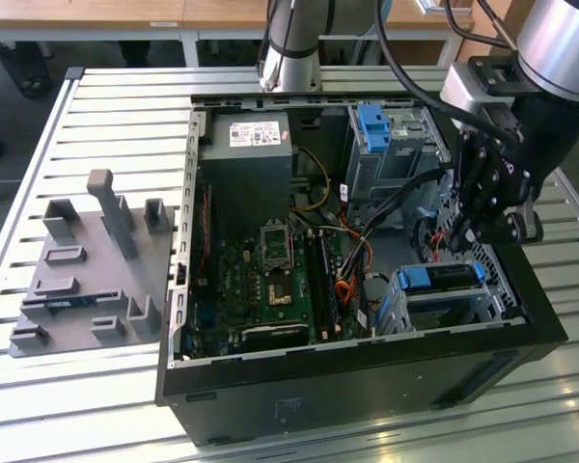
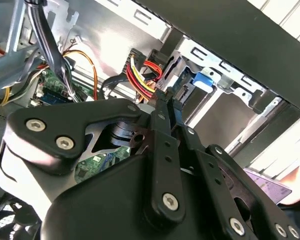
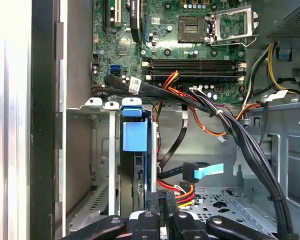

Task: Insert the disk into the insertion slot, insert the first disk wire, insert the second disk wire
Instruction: 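Insert the first disk wire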

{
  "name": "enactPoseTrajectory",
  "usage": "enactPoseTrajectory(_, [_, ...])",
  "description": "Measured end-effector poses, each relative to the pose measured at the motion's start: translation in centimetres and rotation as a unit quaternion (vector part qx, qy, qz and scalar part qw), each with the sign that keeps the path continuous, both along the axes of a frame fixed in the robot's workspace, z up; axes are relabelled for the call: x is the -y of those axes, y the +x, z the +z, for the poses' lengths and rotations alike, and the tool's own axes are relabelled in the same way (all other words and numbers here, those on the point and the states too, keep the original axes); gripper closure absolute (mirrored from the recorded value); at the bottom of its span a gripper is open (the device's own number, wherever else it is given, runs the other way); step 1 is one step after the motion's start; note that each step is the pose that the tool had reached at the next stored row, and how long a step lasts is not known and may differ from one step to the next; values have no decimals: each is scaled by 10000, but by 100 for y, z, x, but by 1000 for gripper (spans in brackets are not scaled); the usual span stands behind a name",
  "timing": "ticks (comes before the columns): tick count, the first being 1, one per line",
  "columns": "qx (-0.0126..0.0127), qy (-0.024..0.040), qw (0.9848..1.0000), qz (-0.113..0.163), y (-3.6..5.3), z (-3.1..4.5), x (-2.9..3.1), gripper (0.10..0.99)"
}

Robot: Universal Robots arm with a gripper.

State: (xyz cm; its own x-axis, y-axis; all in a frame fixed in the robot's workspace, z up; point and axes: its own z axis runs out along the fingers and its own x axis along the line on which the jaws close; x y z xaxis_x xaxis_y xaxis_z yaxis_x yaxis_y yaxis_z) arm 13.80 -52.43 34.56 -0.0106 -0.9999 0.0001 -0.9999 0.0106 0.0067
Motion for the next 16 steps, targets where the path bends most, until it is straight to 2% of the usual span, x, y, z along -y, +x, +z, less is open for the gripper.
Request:
enactPoseTrajectory(6, [3, 1, 10000, 13, -1, -13, 51, 918])
enactPoseTrajectory(8, [16, 1, 10000, 18, -5, -17, 72, 918])
enactPoseTrajectory(9, [32, 1, 10000, 24, -9, -19, 77, 918])
enactPoseTrajectory(13, [124, 1, 9999, 62, -34, -34, 84, 918])
enactPoseTrajectory(16, [149, 1, 9998, 90, -43, -61, 93, 918])
